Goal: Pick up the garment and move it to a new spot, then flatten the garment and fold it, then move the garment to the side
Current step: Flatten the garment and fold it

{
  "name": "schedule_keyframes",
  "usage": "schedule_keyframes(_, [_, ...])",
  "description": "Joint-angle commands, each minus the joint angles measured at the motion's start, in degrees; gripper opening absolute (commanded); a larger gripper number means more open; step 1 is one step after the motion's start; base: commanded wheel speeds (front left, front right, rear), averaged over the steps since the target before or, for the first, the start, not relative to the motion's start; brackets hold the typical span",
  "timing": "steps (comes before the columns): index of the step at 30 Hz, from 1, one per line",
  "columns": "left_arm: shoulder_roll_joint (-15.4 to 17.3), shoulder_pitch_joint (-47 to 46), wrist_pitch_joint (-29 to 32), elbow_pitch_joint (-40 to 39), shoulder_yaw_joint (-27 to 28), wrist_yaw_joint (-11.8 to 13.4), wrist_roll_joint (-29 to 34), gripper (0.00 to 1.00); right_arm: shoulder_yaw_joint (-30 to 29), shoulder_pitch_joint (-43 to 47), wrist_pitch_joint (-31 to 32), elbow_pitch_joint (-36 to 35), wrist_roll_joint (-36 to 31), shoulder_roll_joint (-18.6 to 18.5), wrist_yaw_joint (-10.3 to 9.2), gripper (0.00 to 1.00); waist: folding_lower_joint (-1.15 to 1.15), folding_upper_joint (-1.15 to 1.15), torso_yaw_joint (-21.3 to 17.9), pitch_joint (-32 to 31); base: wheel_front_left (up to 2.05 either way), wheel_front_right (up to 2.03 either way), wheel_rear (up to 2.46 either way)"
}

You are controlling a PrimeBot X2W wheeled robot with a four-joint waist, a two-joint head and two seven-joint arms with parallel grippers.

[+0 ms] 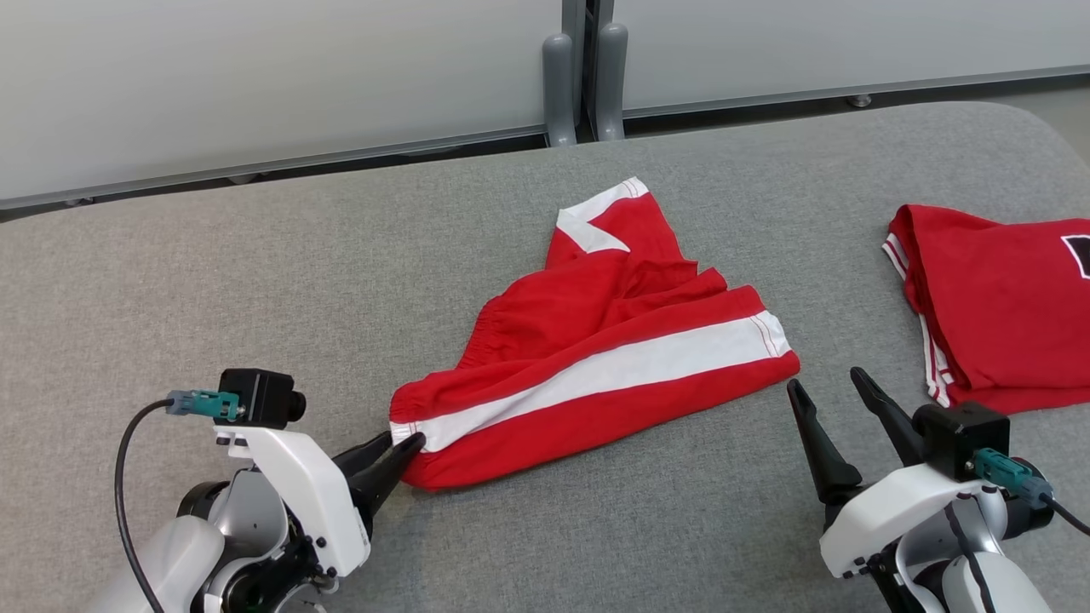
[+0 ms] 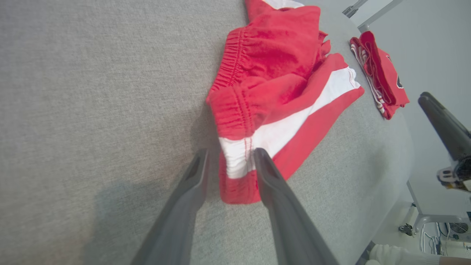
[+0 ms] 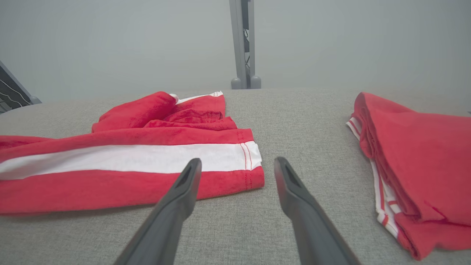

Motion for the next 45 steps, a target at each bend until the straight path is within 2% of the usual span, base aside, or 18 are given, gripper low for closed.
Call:
schedule_keyframes(1, [0.04, 0.59, 0.29, -0.52, 0.31, 0.26, -0.62, 0.53, -0.01, -0.33, -0.45, -0.02, -0.2, -0.28, 0.01, 1.0, 0.0, 0.0, 0.07, 0.16, 0.0, 0.0, 0.0])
schedule_keyframes(3, [0.13, 0.64, 0.35, -0.98, 0.38, 0.41, -0.7, 0.44, 0.21, -1.04, -0.22, 0.1, -0.41, -0.58, 0.02, 1.0, 0.0, 0.0, 0.14, 0.38, 0.0, 0.0, 0.0])
schedule_keyframes(6, [0.26, 0.69, 0.79, -1.61, 0.31, 0.85, -0.9, 0.4, 0.76, -2.06, 0.58, -0.25, -0.54, -1.4, 0.02, 1.0, 0.0, 0.0, 0.31, 0.76, 0.0, 0.0, 0.0])
schedule_keyframes(8, [0.5, 0.62, 0.97, -2.18, 0.52, 0.96, -1.1, 0.22, 1.44, -3.57, 1.39, -0.35, -0.7, -2.66, 0.01, 1.0, 0.0, 0.0, 0.28, 1.22, 0.0, 0.0, 0.0])
schedule_keyframes(9, [0.63, 0.56, 1.02, -2.49, 0.63, 1.07, -1.19, 0.01, 1.72, -4.51, 2.23, -0.11, -0.38, -3.28, 0.01, 1.0, 0.0, 0.0, 0.29, 1.43, 0.0, 0.0, 0.0])
schedule_keyframes(12, [0.92, 0.42, 1.11, -3.07, 0.75, 1.22, -1.09, 0.0, 1.58, -6.5, 5.21, 1.05, 1.45, -4.16, 0.01, 1.0, 0.0, 0.0, 0.34, 1.9, 0.0, 0.0, 0.0])
schedule_keyframes(14, [1.15, 0.21, 1.18, -3.78, 0.79, 1.36, -0.89, 0.0, 1.45, -9.07, 9.79, 3.05, 2.16, -5.89, 0.01, 1.0, 0.0, 0.0, 0.46, 2.52, 0.0, 0.0, 0.0])
schedule_keyframes(20, [1.25, -0.77, 1.91, -5.39, 0.33, 1.6, -0.43, 0.0, 2.46, -17.39, 22.04, 10.85, 5.88, -7.21, 0.01, 1.0, 0.0, 0.0, 1.43, 4.65, 0.0, 0.0, 0.0])
schedule_keyframes(27, [0.79, -1.87, 1.81, -5.7, 0.05, 1.46, 0.13, 0.0, 5.37, -23.57, 29.56, 17.58, 6.18, -6.71, 0.01, 1.0, 0.0, 0.0, 2.32, 5.82, 0.0, 0.0, 0.0])
schedule_keyframes(28, [0.69, -1.93, 1.74, -5.66, 0.03, 1.41, 0.14, 0.0, 5.54, -23.89, 29.95, 18.01, 6.18, -6.42, 0.01, 0.98, 0.0, 0.0, 2.38, 5.85, 0.0, 0.0, 0.0])
schedule_keyframes(31, [0.48, -2.17, 1.52, -5.41, 0.07, 1.39, 0.13, 0.0, 5.93, -24.62, 30.17, 18.46, 6.32, -6.15, 0.01, 0.78, 0.0, 0.0, 2.38, 5.9, 0.0, 0.0, 0.0])
schedule_keyframes(32, [0.41, -2.18, 1.43, -5.3, 0.07, 1.36, 0.11, 0.0, 5.94, -24.8, 30.06, 18.57, 6.35, -6.14, 0.01, 0.64, 0.0, 0.0, 2.39, 5.87, 0.0, 0.0, 0.0])
schedule_keyframes(33, [0.36, -2.15, 1.37, -5.19, 0.01, 1.3, 0.13, 0.0, 5.94, -24.84, 30.17, 18.82, 6.51, -6.0, 0.01, 0.46, 0.0, 0.0, 2.38, 5.82, 0.0, 0.0, 0.0])
schedule_keyframes(35, [0.18, -2.05, 1.27, -5.07, -0.07, 1.21, 0.03, 0.0, 6.06, -24.9, 30.46, 19.23, 6.79, -5.8, 0.01, 0.36, 0.0, 0.0, 2.37, 5.69, 0.0, 0.0, 0.0])
schedule_keyframes(36, [0.15, -2.0, 1.36, -4.98, -0.11, 1.16, -0.02, 0.0, 6.28, -24.98, 30.33, 19.26, 6.91, -5.76, 0.01, 0.24, 0.0, 0.0, 2.36, 5.65, 0.0, 0.0, 0.0])
schedule_keyframes(37, [0.16, -1.95, 1.3, -4.89, -0.13, 1.13, -0.02, 0.0, 6.35, -25.05, 29.84, 19.17, 6.93, -5.77, 0.01, 0.02, 0.0, 0.0, 2.36, 5.58, 0.0, 0.0, 0.0])
schedule_keyframes(45, [-0.05, -1.18, -0.61, -4.91, 0.8, 0.68, -0.15, 0.0, 7.25, -25.01, 27.02, 18.26, 8.42, -6.48, 0.01, 0.0, 0.0, 0.0, 2.36, 4.79, 0.0, 0.0, 0.0])
